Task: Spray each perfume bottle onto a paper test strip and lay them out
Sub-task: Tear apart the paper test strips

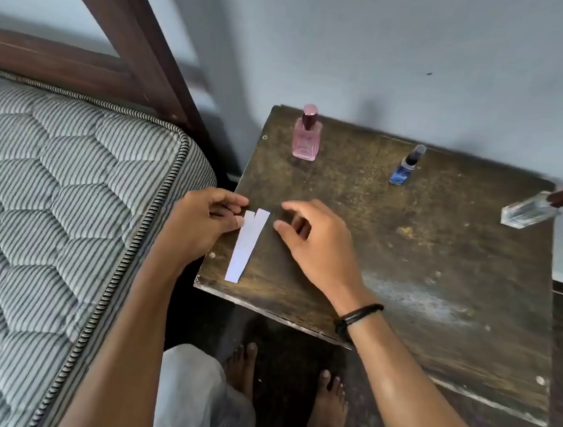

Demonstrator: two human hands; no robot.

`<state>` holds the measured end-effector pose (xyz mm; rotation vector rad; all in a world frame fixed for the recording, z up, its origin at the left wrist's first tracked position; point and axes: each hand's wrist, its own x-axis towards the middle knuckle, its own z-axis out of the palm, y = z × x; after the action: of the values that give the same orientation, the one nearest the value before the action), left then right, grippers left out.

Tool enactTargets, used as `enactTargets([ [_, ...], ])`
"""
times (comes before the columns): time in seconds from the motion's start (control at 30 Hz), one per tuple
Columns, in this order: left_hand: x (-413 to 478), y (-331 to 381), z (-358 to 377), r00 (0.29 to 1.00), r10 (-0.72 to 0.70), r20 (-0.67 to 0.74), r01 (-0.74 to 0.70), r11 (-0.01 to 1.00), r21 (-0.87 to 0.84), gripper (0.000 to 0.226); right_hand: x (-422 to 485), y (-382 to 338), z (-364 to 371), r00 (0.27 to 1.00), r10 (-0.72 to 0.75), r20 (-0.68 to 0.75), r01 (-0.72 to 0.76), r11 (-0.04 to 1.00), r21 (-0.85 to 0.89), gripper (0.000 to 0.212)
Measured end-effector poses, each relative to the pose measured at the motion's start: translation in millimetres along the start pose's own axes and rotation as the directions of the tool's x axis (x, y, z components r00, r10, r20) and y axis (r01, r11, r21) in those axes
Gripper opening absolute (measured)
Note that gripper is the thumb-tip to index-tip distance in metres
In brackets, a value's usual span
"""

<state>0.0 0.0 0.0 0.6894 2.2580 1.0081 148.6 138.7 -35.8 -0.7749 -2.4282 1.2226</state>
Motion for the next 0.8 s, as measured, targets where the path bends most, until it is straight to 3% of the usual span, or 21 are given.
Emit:
enactTargets([
  [0.13,1,-11,3,0.998,0.058,0.011,-0.058,0.998,0.026,0.036,12,-11,12,1.0,0.005,0.03,0.001,0.98,-0.198,0.047],
  [0.3,4,-18,7,0.988,0.154,0.006,-0.154,0.979,0.131,0.036,6,-7,26,0.998,-0.069,-0.01,0.062,0.943,-0.326,0.04],
  [0.5,8,-26,3,0.979,0.201,0.044,-0.205,0.972,0.112,0.031,5,-6,32,0.997,-0.034,-0.072,0.016,0.971,-0.24,0.026],
  [0.8,6,-30,5,0.973,0.231,0.011,-0.231,0.967,0.105,0.029,3,-10,31,0.997,0.014,-0.079,-0.02,0.997,-0.08,0.022],
])
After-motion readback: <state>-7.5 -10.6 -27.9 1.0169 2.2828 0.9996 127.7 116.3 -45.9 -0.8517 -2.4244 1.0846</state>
